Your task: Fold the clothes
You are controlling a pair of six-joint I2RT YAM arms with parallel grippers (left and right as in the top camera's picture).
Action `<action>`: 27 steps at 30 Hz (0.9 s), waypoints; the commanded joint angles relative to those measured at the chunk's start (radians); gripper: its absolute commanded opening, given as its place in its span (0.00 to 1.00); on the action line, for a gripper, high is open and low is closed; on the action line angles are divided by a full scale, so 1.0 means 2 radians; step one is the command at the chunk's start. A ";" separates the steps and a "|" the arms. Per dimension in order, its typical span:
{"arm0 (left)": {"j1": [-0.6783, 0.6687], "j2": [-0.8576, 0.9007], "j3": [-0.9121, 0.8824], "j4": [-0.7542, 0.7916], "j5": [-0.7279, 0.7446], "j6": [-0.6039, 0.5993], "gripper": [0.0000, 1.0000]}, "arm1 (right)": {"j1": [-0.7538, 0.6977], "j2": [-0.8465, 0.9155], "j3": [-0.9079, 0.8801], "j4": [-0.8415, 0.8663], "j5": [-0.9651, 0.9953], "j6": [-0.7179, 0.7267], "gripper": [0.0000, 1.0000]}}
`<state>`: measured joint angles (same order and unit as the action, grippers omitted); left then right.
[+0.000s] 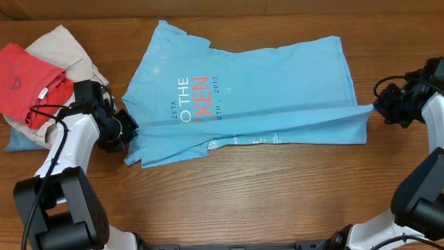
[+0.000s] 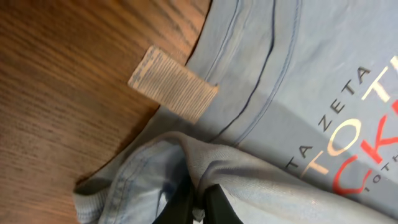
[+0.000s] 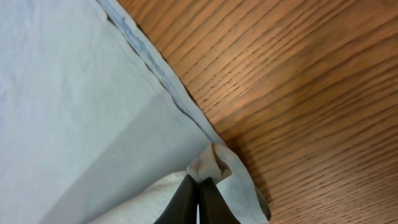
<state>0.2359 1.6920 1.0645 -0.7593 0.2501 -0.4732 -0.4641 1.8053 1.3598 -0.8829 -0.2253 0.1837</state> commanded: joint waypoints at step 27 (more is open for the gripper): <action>-0.004 0.004 -0.004 0.059 0.034 -0.022 0.56 | 0.041 0.035 0.001 0.014 0.057 -0.004 0.26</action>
<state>0.2348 1.6920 1.0645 -0.6338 0.2848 -0.5167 -0.3782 1.8702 1.3594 -0.8425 -0.1669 0.1818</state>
